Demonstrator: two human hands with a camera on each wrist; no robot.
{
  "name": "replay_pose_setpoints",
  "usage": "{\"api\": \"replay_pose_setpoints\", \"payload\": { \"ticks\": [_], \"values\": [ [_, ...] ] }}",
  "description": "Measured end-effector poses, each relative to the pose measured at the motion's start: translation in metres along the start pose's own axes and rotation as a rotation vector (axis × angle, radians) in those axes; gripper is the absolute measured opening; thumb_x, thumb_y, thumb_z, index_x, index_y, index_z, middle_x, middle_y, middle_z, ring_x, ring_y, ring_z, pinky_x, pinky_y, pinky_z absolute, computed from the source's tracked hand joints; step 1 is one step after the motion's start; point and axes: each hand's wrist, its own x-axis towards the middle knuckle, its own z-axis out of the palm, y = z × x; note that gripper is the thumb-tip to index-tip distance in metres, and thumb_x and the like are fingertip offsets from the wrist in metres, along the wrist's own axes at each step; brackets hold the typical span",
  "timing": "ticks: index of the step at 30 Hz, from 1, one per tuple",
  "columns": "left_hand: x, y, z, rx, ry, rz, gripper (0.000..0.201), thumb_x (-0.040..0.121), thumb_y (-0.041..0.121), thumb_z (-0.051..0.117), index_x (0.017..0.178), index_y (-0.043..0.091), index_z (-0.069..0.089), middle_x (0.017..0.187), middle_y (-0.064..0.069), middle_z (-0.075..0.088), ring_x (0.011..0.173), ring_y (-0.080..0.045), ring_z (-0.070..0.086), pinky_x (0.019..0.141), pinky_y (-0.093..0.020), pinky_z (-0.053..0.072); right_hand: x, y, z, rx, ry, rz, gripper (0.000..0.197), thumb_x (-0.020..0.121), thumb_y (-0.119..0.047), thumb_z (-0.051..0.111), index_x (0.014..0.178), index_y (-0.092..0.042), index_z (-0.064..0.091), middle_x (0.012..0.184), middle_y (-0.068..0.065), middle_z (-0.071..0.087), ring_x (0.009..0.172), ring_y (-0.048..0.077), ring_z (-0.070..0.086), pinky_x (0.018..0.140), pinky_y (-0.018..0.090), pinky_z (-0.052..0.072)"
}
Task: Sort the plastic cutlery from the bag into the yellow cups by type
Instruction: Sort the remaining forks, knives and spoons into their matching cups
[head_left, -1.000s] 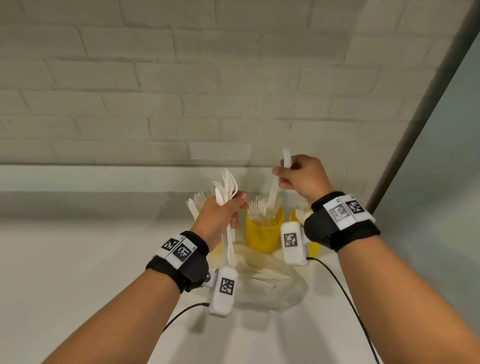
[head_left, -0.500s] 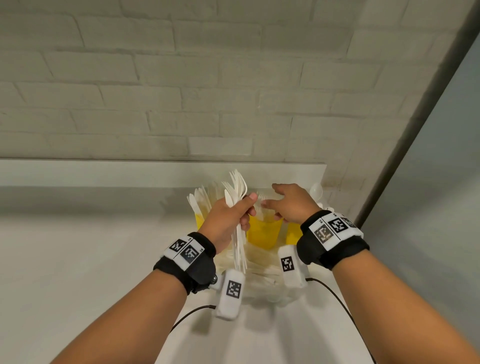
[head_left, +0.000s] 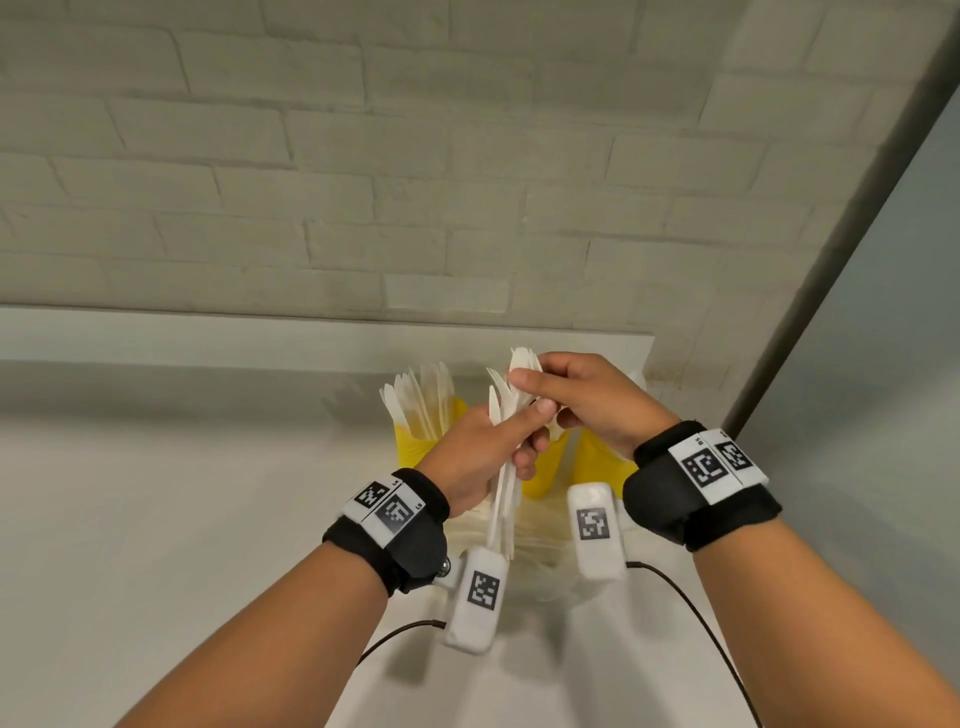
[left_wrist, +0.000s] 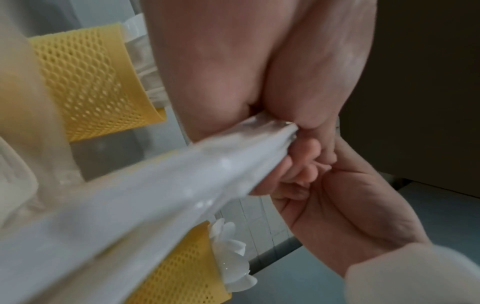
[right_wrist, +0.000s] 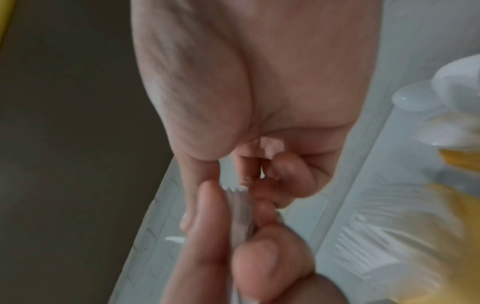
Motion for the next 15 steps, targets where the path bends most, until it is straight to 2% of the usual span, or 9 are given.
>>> {"api": "replay_pose_setpoints", "payload": {
  "ticks": [2, 3, 6, 10, 12, 15],
  "values": [
    [-0.003, -0.001, 0.000, -0.004, -0.015, 0.008, 0.022, 0.098, 0.031, 0.052, 0.094, 0.012, 0.062, 0.068, -0.004, 0.055, 0.048, -0.009, 0.042, 0.051, -0.022, 0.040, -0.002, 0.004, -0.005, 0.094, -0.007, 0.001, 0.021, 0.088, -0.028, 0.065, 0.092, -0.008, 0.067, 0.069, 0.003, 0.061, 0.054, 0.007, 0.053, 0.052, 0.019, 0.037],
    [-0.004, -0.001, 0.000, -0.012, -0.013, 0.010, 0.025, 0.098, 0.033, 0.050, 0.097, 0.011, 0.063, 0.070, -0.004, 0.057, 0.050, -0.010, 0.044, 0.052, -0.023, 0.040, -0.003, 0.006, -0.008, 0.137, -0.002, 0.001, 0.017, 0.088, -0.024, 0.065, 0.094, -0.008, 0.067, 0.069, 0.000, 0.061, 0.053, 0.005, 0.053, 0.051, 0.018, 0.038],
    [-0.004, -0.002, -0.001, -0.055, 0.006, 0.011, 0.029, 0.099, 0.034, 0.049, 0.103, 0.009, 0.064, 0.073, -0.005, 0.060, 0.056, -0.013, 0.050, 0.055, -0.025, 0.043, -0.002, 0.010, -0.011, 0.203, 0.015, 0.004, 0.021, 0.088, -0.019, 0.064, 0.103, -0.005, 0.066, 0.073, 0.000, 0.061, 0.052, 0.003, 0.050, 0.049, 0.014, 0.040],
    [-0.003, -0.004, -0.003, -0.069, 0.034, -0.029, 0.035, 0.096, 0.040, 0.052, 0.102, 0.009, 0.066, 0.073, -0.006, 0.062, 0.061, -0.016, 0.056, 0.061, -0.029, 0.050, 0.002, 0.012, -0.008, 0.200, 0.050, 0.002, 0.023, 0.087, -0.020, 0.066, 0.106, -0.007, 0.065, 0.075, 0.002, 0.061, 0.054, 0.003, 0.053, 0.051, 0.017, 0.037],
    [-0.002, -0.004, -0.003, -0.096, 0.026, -0.056, 0.037, 0.096, 0.041, 0.053, 0.104, 0.007, 0.066, 0.073, -0.008, 0.062, 0.061, -0.019, 0.058, 0.063, -0.033, 0.053, 0.004, 0.013, -0.007, 0.200, 0.061, 0.011, 0.023, 0.086, -0.021, 0.067, 0.105, -0.008, 0.065, 0.075, 0.001, 0.063, 0.054, 0.003, 0.056, 0.050, 0.016, 0.040],
    [0.000, -0.005, -0.003, -0.094, 0.051, -0.068, 0.038, 0.098, 0.039, 0.050, 0.108, 0.007, 0.067, 0.077, -0.009, 0.066, 0.062, -0.019, 0.059, 0.061, -0.030, 0.052, 0.005, 0.013, -0.006, 0.237, 0.100, 0.024, 0.017, 0.084, -0.020, 0.069, 0.098, -0.009, 0.067, 0.072, 0.001, 0.065, 0.050, 0.004, 0.056, 0.049, 0.014, 0.043]
  ]
}}
